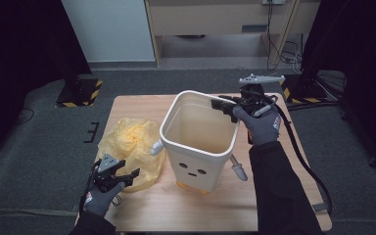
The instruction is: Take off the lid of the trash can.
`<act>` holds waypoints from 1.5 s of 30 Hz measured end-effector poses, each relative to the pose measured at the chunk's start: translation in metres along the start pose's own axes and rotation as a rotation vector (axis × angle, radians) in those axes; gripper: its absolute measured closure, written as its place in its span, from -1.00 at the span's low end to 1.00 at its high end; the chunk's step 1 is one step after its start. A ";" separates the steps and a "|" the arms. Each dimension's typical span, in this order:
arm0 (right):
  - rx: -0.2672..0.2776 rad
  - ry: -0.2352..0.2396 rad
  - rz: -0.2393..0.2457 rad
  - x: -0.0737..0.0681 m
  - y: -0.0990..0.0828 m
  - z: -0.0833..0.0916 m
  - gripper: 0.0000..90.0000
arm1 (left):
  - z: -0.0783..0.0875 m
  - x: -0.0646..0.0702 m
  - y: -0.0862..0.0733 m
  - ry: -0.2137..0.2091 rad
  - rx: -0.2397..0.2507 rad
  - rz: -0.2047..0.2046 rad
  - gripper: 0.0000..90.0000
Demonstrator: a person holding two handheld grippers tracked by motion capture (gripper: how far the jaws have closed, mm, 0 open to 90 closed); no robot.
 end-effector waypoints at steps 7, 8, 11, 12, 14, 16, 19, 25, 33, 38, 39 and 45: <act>0.031 0.002 0.004 -0.002 0.007 0.006 0.38 | 0.000 0.000 0.000 0.000 0.000 0.000 -0.34; 0.036 0.004 0.002 -0.002 0.008 0.008 0.38 | 0.000 0.000 0.000 0.000 0.000 0.000 -0.34; 0.073 -0.007 -0.005 0.001 0.014 0.016 0.38 | 0.000 0.000 0.000 0.000 -0.001 0.000 -0.34; 0.085 -0.013 -0.008 0.002 0.015 0.019 0.38 | 0.000 0.000 0.000 0.001 -0.001 -0.001 -0.34; 0.105 -0.027 -0.011 0.005 0.017 0.026 0.38 | 0.000 0.000 0.000 0.001 -0.001 -0.002 -0.35; 0.141 -0.046 -0.018 0.010 0.019 0.035 0.38 | 0.000 0.000 0.000 0.003 -0.001 -0.002 -0.35; 0.182 -0.081 -0.026 0.018 0.020 0.050 0.38 | 0.000 0.000 0.000 0.005 -0.002 -0.001 -0.35; 0.252 -0.154 -0.059 0.044 0.013 0.082 0.37 | -0.001 0.000 -0.001 0.010 -0.009 -0.005 -0.35; 0.332 -0.269 -0.139 0.092 -0.014 0.121 0.37 | -0.001 0.000 -0.001 0.014 -0.011 -0.003 -0.35; 0.347 -0.330 -0.181 0.118 -0.042 0.130 0.38 | -0.001 0.000 -0.001 0.013 -0.015 -0.002 -0.36; 0.349 -0.340 -0.190 0.122 -0.048 0.131 0.38 | -0.002 0.000 -0.001 0.013 -0.016 -0.003 -0.36; 0.362 -0.377 -0.237 0.141 -0.084 0.131 0.38 | -0.002 -0.001 -0.002 0.015 -0.018 -0.001 -0.36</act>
Point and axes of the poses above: each handheld gripper's, and its own axes: z roughly backward along the jaws, y roughly out of its top, x roughly to its right, the point moved 3 cm from there along -z, roughly forward along the jaws, and after that the axes turned 14 degrees about -y, right-handed, at the moved point
